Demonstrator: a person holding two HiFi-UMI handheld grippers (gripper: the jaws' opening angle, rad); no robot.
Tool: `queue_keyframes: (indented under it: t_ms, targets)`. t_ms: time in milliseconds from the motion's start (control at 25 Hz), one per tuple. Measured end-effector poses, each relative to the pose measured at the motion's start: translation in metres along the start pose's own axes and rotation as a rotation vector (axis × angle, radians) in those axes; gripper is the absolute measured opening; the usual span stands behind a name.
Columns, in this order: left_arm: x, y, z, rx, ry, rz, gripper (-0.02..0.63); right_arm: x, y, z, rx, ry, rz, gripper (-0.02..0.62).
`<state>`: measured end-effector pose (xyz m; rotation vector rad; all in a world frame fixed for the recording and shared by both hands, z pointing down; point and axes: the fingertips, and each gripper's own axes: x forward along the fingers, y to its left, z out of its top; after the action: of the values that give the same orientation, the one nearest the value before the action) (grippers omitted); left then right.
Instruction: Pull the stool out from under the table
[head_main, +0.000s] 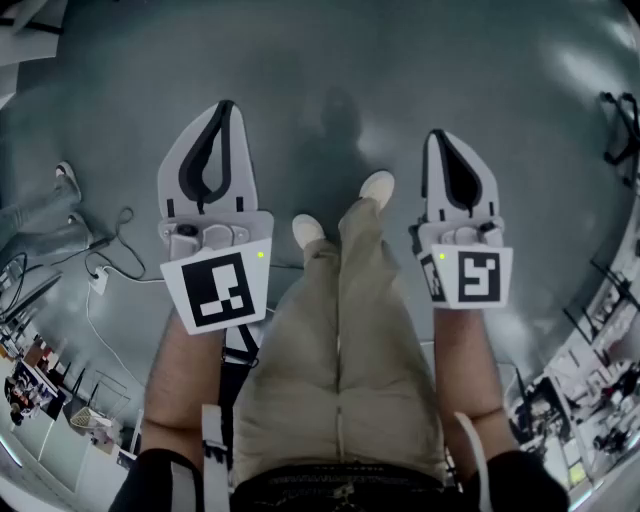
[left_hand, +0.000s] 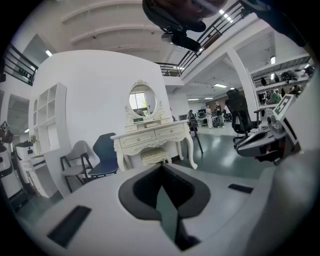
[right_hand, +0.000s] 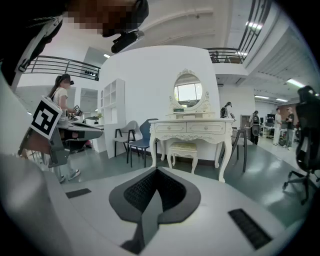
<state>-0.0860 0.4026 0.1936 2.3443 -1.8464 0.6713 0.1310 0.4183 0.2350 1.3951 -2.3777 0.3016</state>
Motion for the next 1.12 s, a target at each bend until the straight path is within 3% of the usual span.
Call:
queue_keyframes:
  t_ms: [320, 360, 400, 440, 520, 800, 960, 1120]
  targets:
    - [0.018, -0.008, -0.014, -0.044, -0.009, 0.068, 0.006, 0.017, 0.000, -0.006, 0.012, -0.001, 0.063, 0.012]
    - [0.021, -0.009, -0.016, -0.055, 0.005, 0.068, 0.014, 0.020, -0.002, -0.006, 0.027, 0.009, 0.081, 0.061]
    - [0.024, -0.009, -0.018, -0.068, 0.019, 0.071, 0.061, 0.023, -0.005, -0.007, 0.046, 0.020, 0.100, 0.173]
    - [0.027, -0.008, -0.018, -0.085, 0.032, 0.077, 0.120, 0.026, -0.009, -0.007, 0.057, 0.031, 0.116, 0.219]
    - [0.031, -0.004, -0.017, -0.112, 0.055, 0.100, 0.158, 0.031, -0.023, -0.005, 0.056, 0.044, 0.134, 0.252]
    - [0.061, 0.002, -0.012, -0.096, 0.104, 0.127, 0.207, 0.049, -0.067, 0.010, 0.008, 0.061, 0.153, 0.273]
    - [0.081, 0.000, -0.011, -0.106, 0.076, 0.122, 0.207, 0.067, -0.071, 0.001, 0.041, 0.089, 0.143, 0.273]
    - [0.098, 0.003, -0.019, -0.113, 0.104, 0.107, 0.207, 0.082, -0.062, 0.004, 0.082, 0.103, 0.162, 0.273]
